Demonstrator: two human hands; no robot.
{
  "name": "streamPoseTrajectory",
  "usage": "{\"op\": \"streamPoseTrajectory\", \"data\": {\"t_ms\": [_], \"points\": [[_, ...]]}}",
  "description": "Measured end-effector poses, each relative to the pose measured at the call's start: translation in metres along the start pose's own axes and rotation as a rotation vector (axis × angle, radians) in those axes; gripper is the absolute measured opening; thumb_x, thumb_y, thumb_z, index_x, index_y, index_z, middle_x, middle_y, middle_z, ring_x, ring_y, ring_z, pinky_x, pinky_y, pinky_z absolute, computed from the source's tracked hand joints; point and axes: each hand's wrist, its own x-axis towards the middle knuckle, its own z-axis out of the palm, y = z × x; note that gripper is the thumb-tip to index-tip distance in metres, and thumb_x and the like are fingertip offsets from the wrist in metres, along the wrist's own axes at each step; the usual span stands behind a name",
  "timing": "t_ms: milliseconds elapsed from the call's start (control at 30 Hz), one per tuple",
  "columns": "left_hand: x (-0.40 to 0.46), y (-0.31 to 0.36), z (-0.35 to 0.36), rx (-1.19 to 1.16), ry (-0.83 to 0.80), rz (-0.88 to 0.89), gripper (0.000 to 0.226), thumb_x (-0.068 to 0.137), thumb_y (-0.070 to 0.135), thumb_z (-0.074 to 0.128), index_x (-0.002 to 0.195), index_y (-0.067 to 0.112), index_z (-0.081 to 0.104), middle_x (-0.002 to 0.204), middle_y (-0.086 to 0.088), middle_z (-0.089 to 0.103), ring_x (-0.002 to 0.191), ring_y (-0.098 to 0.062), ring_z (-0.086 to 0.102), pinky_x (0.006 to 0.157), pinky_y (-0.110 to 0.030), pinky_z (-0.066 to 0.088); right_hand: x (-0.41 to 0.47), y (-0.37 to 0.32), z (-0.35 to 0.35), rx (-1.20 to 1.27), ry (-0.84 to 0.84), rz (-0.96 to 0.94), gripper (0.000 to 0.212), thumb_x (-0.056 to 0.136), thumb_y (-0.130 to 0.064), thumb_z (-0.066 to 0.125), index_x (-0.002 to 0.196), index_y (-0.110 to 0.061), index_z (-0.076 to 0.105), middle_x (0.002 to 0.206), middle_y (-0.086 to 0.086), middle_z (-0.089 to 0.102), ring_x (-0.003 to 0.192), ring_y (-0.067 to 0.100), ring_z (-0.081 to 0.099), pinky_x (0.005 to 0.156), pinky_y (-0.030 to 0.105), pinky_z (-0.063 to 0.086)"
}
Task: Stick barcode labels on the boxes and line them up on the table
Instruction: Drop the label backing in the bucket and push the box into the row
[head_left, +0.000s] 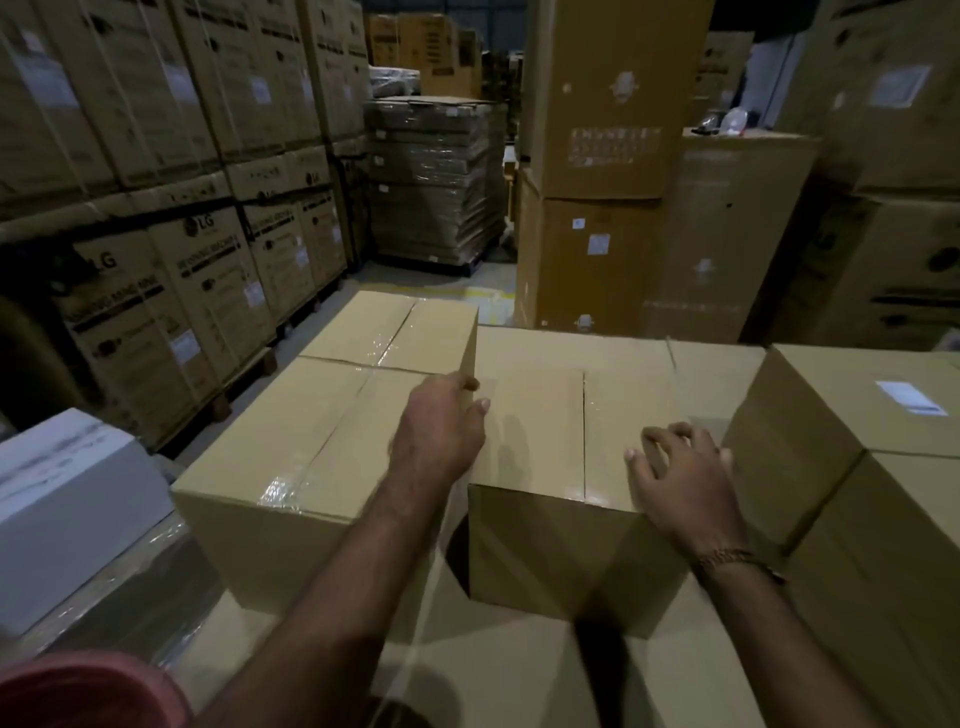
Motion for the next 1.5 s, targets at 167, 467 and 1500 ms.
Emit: {"op": "streamPoseTrajectory", "data": {"t_ms": [167, 467, 1500], "points": [[0.065, -0.019, 0.006, 0.169, -0.099, -0.019, 0.045, 0.1, 0.04, 0.065, 0.143, 0.027, 0.059, 0.143, 0.0, 0.057, 0.129, -0.026, 0.056, 0.102, -0.049, 0.054, 0.065, -0.011, 0.025, 0.031, -0.025, -0.024, 0.046, 0.103, -0.046, 0.06, 0.142, -0.023, 0.063, 0.15, 0.002, 0.044, 0.135, 0.029, 0.034, 0.104, 0.048, 0.046], [0.113, -0.066, 0.038, 0.281, -0.316, 0.067, 0.06, 0.103, 0.044, 0.053, 0.159, 0.025, 0.043, 0.17, -0.001, 0.031, 0.156, -0.026, 0.025, 0.126, -0.051, 0.02, 0.142, -0.027, 0.057, 0.034, -0.075, -0.039, 0.045, 0.103, -0.046, 0.059, 0.142, -0.023, 0.061, 0.15, 0.004, 0.043, 0.137, 0.032, 0.033, 0.105, 0.051, 0.046], [0.111, -0.073, 0.052, 0.32, -0.167, 0.119, 0.047, 0.107, 0.038, 0.046, 0.154, 0.03, 0.05, 0.167, 0.005, 0.038, 0.155, -0.018, 0.027, 0.124, -0.043, 0.016, 0.189, -0.048, 0.089, 0.017, -0.051, -0.029, 0.045, 0.104, -0.046, 0.058, 0.141, -0.021, 0.06, 0.148, 0.006, 0.044, 0.136, 0.032, 0.035, 0.103, 0.051, 0.048]]}}
